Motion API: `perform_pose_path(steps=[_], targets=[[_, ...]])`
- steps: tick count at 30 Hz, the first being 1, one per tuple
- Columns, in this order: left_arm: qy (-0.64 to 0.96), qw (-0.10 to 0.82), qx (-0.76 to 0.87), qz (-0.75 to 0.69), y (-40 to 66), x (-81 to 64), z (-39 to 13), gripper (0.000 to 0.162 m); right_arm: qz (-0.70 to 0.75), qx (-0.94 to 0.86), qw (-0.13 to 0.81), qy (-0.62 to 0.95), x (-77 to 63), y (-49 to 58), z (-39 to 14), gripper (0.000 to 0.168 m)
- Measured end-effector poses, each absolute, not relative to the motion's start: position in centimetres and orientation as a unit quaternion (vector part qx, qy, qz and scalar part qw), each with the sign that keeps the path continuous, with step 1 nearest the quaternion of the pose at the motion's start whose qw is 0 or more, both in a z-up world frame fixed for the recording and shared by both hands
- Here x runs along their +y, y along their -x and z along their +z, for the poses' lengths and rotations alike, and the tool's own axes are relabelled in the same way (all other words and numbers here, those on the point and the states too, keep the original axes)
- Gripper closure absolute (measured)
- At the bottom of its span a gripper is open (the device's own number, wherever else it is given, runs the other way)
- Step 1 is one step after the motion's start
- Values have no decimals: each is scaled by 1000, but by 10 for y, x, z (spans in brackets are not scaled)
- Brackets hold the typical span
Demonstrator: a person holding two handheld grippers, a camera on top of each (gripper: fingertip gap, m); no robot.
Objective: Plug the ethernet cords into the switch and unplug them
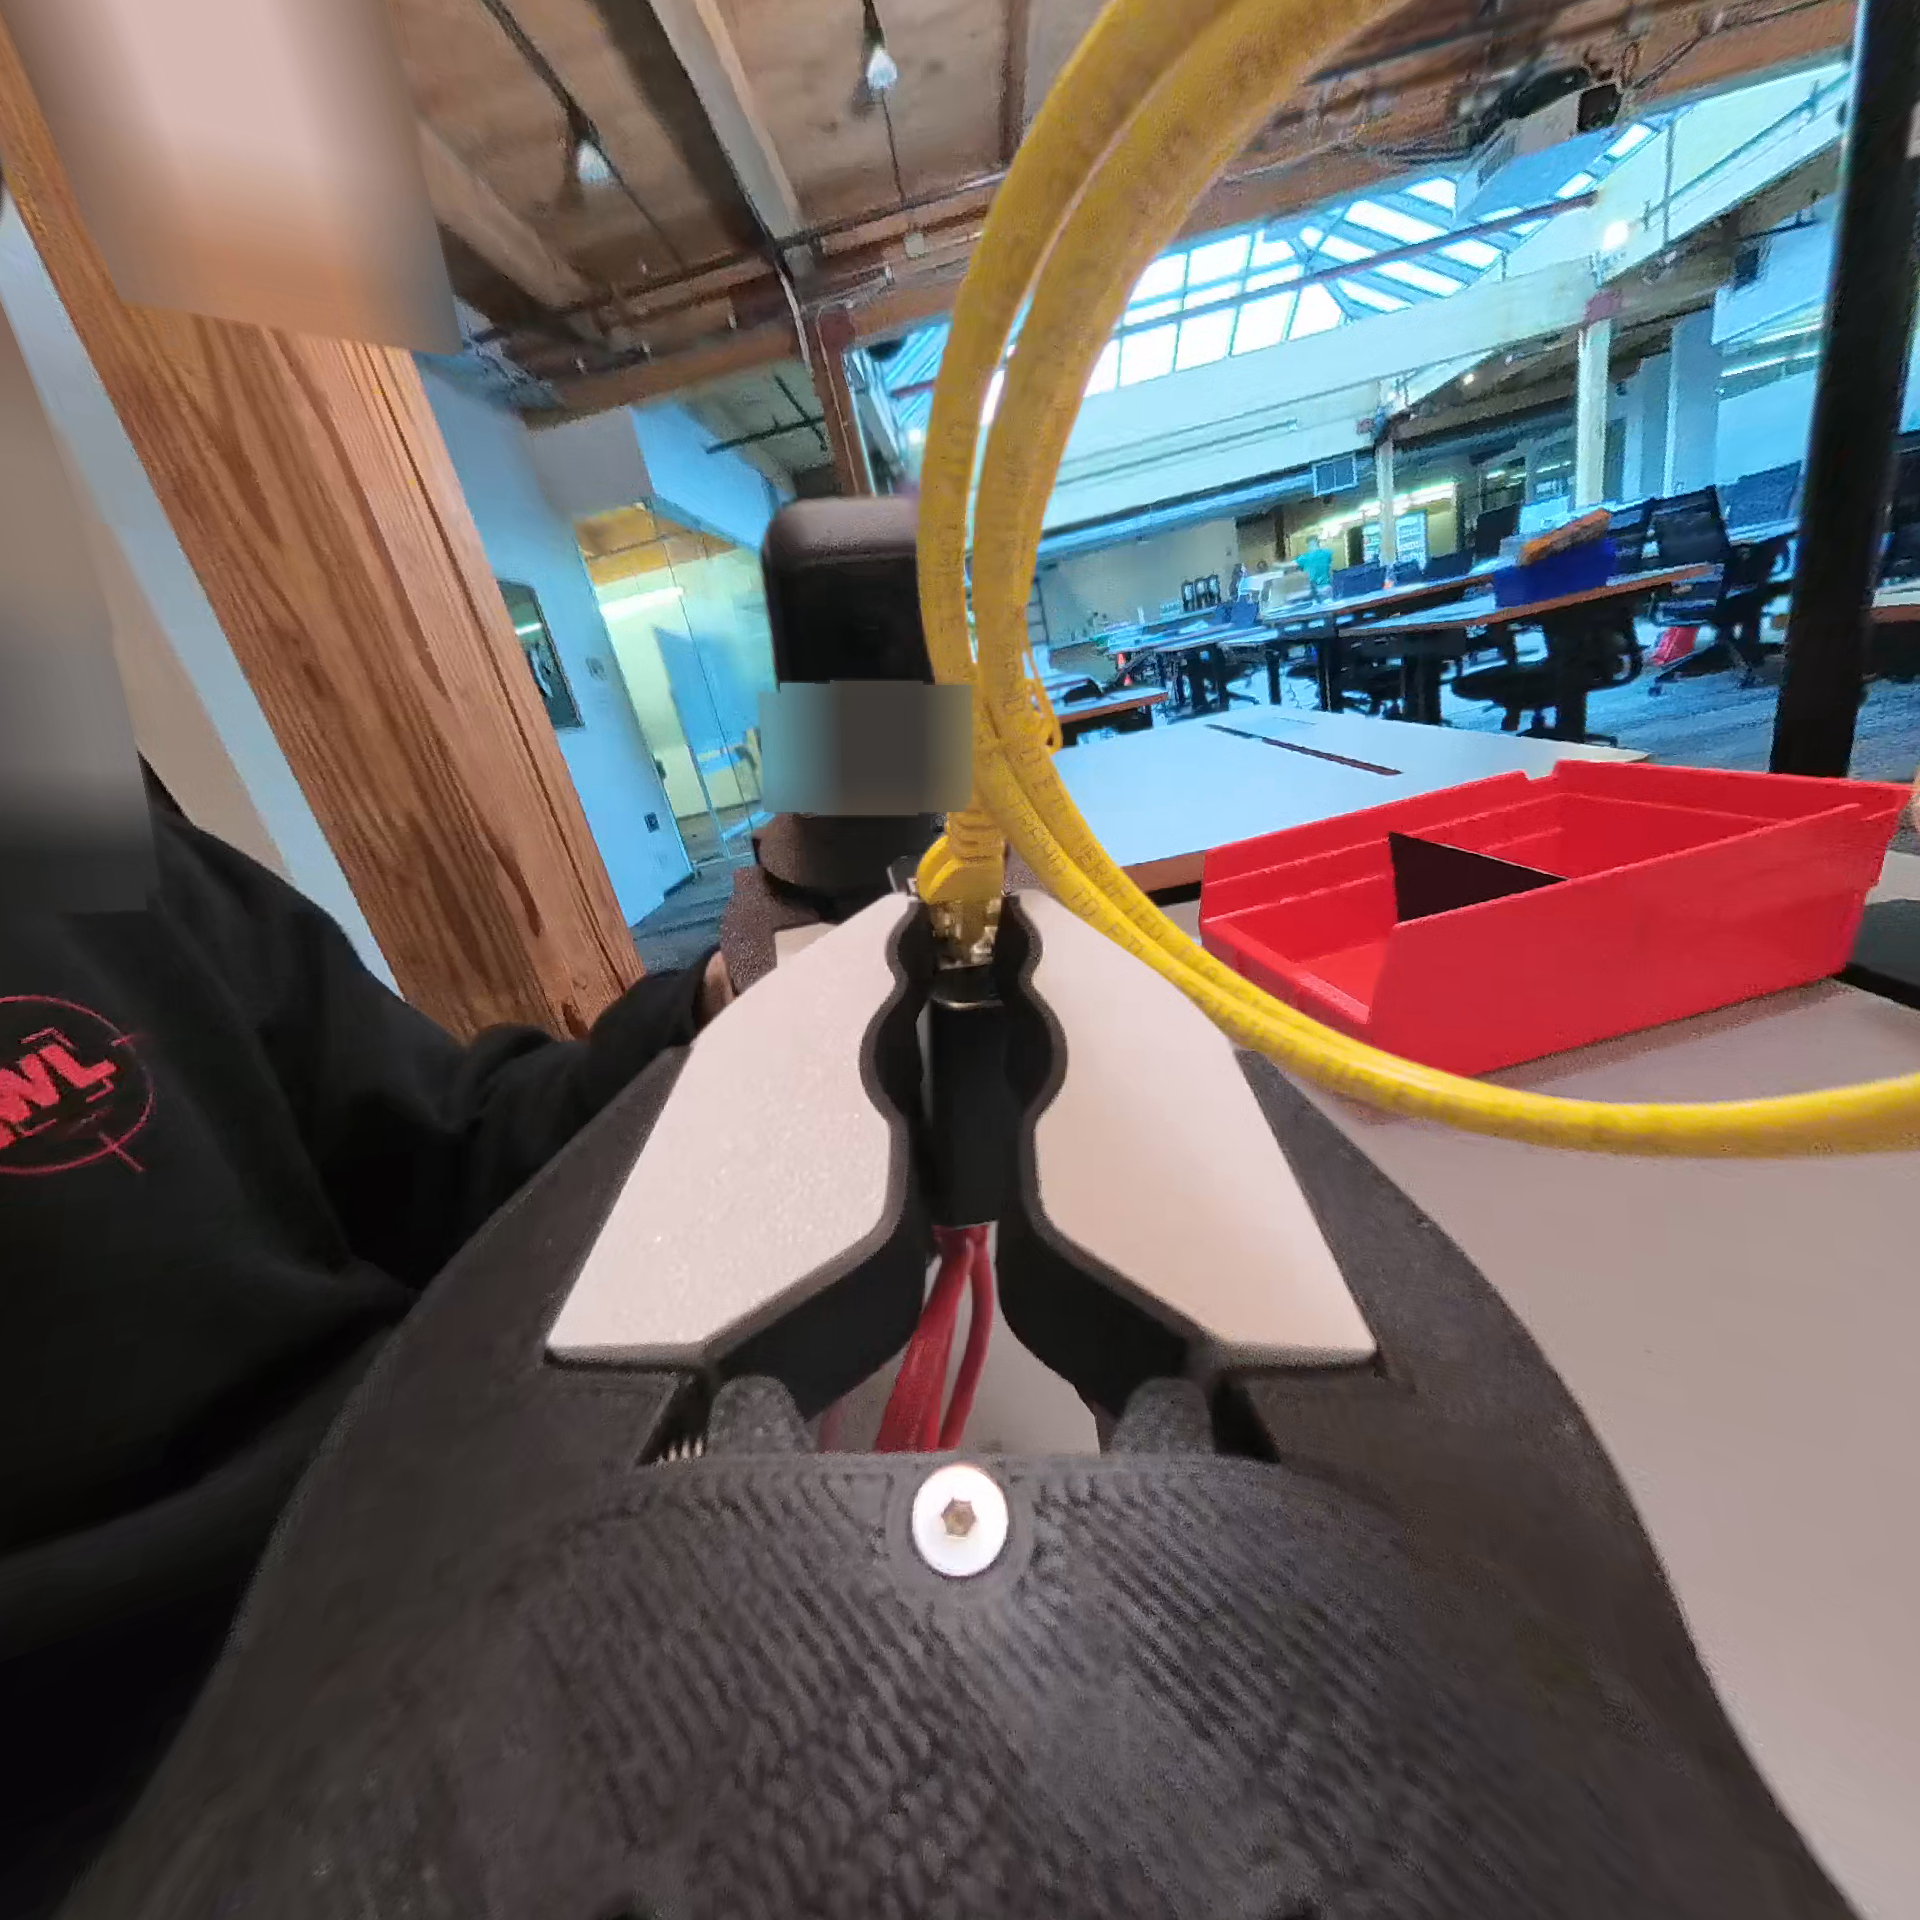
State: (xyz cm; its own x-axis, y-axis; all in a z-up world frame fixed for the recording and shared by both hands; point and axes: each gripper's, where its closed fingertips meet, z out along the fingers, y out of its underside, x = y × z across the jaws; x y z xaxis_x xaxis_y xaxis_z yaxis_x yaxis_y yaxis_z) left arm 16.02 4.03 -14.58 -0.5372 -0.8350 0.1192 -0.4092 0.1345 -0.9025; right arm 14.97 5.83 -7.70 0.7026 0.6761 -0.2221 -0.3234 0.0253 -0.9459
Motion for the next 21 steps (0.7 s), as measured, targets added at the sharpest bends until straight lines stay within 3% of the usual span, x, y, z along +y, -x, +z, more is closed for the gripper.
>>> perform_pose_path(steps=[2, 8, 12, 21], targets=[[430, 215, 726, -492, -160, 42, -146, 134, 374, -138, 694, 599, 59, -150, -77, 155], [439, 100, 679, -580, -154, 27, -147, 134, 354, -134, 690, 617, 64, -151, -84, 155], [435, 168, 707, -532, -159, 36, -150, 135, 338, -153, 694, 617, 62, -150, -83, 155], [345, 209, 722, -561, -146, 20, -127, 135, 265, -245, 727, 585, 43, -124, -59, 155]])
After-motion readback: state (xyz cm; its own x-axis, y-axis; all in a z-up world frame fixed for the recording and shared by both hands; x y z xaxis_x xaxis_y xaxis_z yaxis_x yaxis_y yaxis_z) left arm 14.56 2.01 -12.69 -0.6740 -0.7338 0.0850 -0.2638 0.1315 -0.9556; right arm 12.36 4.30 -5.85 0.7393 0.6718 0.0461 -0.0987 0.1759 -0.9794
